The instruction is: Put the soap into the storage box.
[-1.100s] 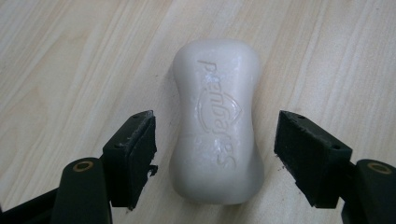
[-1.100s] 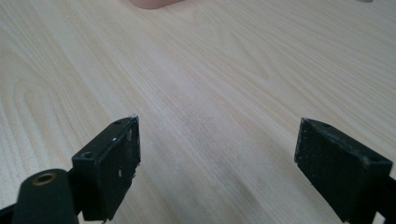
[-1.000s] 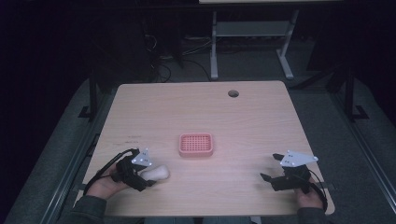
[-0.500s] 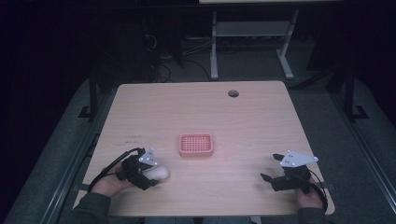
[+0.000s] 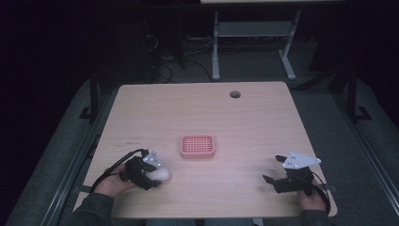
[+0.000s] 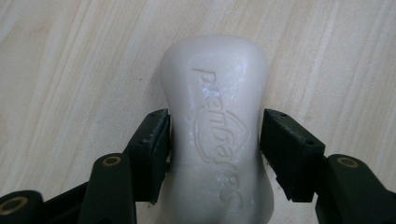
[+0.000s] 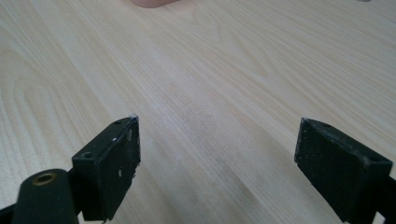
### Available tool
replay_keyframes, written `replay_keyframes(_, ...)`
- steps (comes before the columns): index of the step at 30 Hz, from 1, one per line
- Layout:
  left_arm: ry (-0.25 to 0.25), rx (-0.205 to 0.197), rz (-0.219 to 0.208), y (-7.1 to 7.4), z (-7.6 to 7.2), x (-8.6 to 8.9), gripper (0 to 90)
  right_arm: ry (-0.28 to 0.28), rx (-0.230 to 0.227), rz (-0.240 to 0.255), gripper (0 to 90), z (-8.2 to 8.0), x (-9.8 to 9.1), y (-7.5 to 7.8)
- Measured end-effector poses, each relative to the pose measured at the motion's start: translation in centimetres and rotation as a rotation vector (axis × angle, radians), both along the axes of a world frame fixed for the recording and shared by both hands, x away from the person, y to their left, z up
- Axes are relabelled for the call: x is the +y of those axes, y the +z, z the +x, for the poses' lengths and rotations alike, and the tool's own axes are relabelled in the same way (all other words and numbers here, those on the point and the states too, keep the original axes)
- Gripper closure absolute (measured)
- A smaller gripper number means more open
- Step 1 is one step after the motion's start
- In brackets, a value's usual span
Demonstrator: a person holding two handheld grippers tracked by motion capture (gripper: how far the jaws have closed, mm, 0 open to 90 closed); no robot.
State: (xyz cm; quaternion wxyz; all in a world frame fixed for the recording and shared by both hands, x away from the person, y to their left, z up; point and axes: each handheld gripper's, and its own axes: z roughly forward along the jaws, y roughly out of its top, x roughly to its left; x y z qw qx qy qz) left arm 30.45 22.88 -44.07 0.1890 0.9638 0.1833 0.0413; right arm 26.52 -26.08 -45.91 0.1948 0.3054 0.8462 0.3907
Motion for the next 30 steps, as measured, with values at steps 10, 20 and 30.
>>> replay_keyframes(10,0.005,0.019,-0.005,-0.05,0.23,-0.15,47.7,0.000,-0.004,-0.001,13.6,-0.02,-0.05,0.00)
replay_keyframes(20,0.014,0.024,0.003,0.07,0.28,-0.21,49.1,0.001,-0.008,-0.003,13.6,-0.06,-0.13,0.03)
replay_keyframes(30,0.019,0.014,0.001,0.24,0.15,-0.11,49.3,0.000,-0.007,0.000,13.6,-0.09,-0.14,0.06)
